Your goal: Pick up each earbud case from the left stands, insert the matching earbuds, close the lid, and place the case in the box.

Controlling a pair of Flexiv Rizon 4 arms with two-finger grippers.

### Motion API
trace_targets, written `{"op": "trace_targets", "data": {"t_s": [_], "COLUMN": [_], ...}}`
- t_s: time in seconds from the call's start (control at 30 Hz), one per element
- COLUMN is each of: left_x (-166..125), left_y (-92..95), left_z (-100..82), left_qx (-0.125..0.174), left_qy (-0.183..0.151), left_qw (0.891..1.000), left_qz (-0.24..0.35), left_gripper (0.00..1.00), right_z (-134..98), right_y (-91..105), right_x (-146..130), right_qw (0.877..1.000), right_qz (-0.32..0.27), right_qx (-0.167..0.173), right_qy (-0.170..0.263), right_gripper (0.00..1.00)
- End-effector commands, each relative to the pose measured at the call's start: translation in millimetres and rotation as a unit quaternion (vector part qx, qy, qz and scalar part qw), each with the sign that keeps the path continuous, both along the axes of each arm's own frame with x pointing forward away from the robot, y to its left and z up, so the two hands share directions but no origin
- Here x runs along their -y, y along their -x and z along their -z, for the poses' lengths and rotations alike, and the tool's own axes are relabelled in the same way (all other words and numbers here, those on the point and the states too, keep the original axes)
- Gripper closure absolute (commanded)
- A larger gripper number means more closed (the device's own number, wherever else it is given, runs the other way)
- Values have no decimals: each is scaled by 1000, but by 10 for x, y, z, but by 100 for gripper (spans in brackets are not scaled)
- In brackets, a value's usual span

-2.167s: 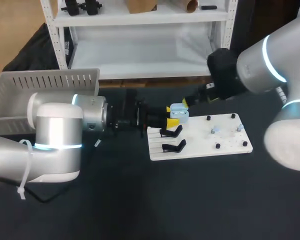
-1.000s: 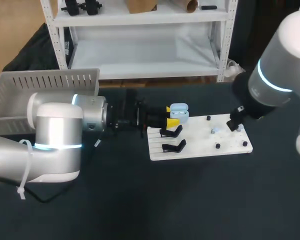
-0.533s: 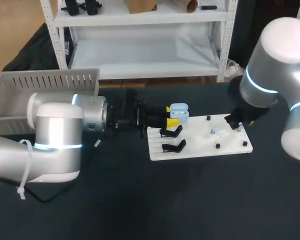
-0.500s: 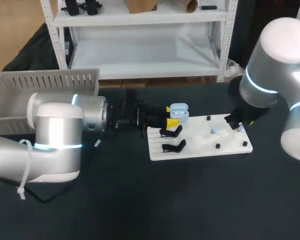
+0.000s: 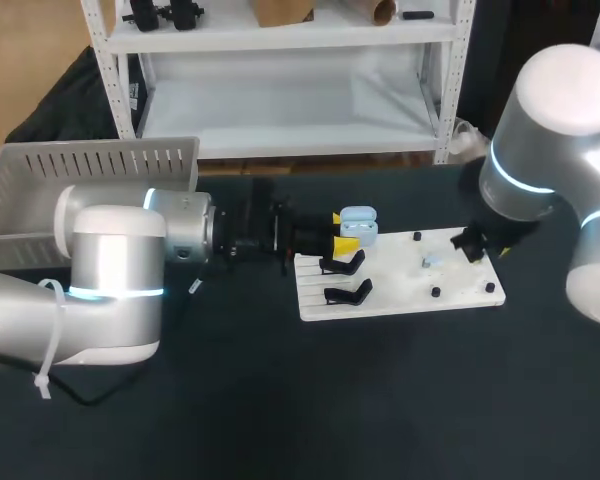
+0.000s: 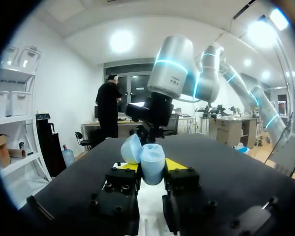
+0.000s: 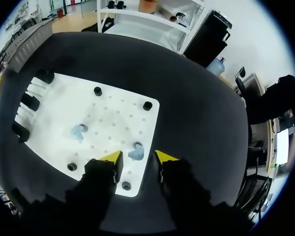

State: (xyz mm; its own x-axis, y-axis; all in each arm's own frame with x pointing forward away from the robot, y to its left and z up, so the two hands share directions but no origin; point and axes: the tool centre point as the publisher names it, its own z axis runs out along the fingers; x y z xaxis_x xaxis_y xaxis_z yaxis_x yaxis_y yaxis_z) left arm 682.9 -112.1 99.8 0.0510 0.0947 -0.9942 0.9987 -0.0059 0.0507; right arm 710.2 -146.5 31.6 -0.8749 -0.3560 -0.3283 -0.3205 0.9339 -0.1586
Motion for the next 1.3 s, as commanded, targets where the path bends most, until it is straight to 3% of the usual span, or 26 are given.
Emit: {"op": "trace_targets", "data": {"t_s": [0.03, 0.9, 1.03, 1.3], "left_x": [1, 1, 1, 1], "left_y": [15, 15, 15, 15], "left_z": [1, 1, 1, 1], "left_qx": [1, 1, 1, 1], "left_qy": [1, 1, 1, 1], "left_qw": [1000, 1000, 1000, 1000], "left_qz": [-2, -2, -2, -2], "left_gripper": [100, 100, 100, 100], "right_z": [27, 96, 98, 66], "right_y": [26, -32, -34, -22], "right_x": [-5, -3, 1, 17], "right_qw": [1000, 1000, 1000, 1000], "right_qz": [2, 19, 21, 23], "right_qx": [5, 11, 9, 8], "right_qy": [1, 5, 5, 7], "right_gripper": [62, 74, 100, 100]}}
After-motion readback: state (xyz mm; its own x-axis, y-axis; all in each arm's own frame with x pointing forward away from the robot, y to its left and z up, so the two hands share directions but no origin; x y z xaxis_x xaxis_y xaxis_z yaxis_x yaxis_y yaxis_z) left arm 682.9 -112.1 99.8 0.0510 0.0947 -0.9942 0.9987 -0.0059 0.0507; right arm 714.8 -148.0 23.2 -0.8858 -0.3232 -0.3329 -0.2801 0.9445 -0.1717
